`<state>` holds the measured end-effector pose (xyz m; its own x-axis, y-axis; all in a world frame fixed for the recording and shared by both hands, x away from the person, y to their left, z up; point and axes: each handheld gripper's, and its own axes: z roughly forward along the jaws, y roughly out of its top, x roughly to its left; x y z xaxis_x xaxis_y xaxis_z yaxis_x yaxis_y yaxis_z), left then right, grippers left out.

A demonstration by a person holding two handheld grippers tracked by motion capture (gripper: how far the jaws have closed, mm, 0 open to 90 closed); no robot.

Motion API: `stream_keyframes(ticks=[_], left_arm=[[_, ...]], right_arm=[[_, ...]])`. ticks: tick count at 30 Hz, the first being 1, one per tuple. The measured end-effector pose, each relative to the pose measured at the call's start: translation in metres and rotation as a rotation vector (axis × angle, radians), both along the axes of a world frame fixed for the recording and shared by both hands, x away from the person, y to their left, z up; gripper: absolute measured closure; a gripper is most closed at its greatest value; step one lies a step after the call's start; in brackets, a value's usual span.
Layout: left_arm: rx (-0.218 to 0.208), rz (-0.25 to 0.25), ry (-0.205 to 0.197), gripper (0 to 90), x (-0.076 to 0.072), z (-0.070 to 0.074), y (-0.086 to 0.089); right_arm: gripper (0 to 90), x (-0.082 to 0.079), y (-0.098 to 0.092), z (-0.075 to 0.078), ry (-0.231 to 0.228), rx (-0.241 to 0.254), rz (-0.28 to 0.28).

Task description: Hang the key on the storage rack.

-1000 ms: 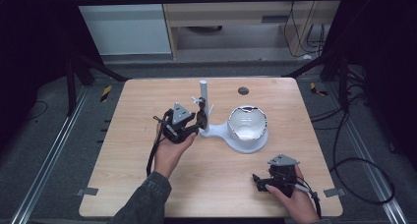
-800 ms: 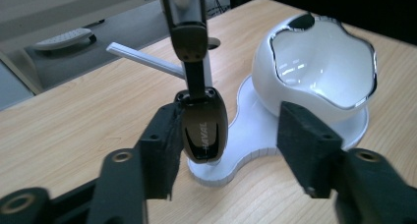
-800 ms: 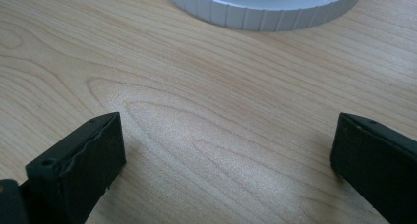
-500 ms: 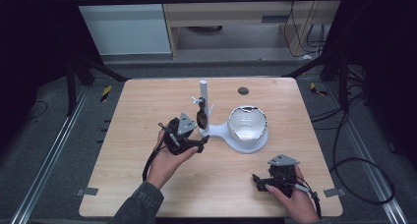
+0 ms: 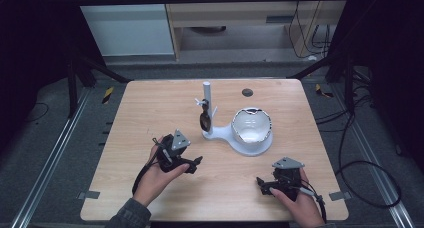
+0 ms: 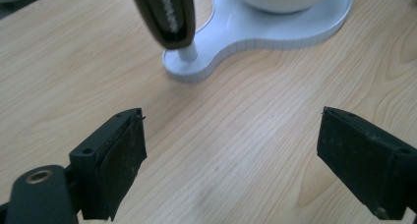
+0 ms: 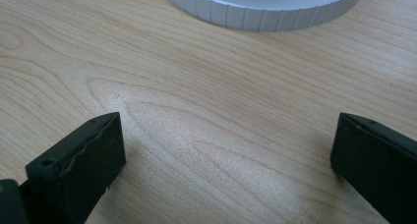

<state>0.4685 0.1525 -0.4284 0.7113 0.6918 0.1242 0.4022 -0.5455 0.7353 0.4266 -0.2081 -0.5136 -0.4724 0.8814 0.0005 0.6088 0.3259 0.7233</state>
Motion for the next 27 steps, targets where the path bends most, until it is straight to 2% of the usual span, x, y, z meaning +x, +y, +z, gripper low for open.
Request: stream_keyframes(ticks=[10,20,23,27], left_arm=[[0.033,0.028,0.052,8.9,-0.008,-0.024,0.029],[0.043,0.059,0.105,6.3,-0.014,-0.052,0.058],[0.053,0.108,0.091,6.1,-0.012,-0.054,0.070],[0.029,0.183,0.091,7.1,-0.006,-0.057,0.088]], right_arm=[[0.3,0.000,0.000,0.000,0.000,0.000,0.000],[0.3,0.000,0.000,0.000,0.000,-0.001,-0.002],[0.3,0.000,0.000,0.000,0.000,-0.001,-0.002],[0.3,0.000,0.000,0.000,0.000,-0.001,-0.002]])
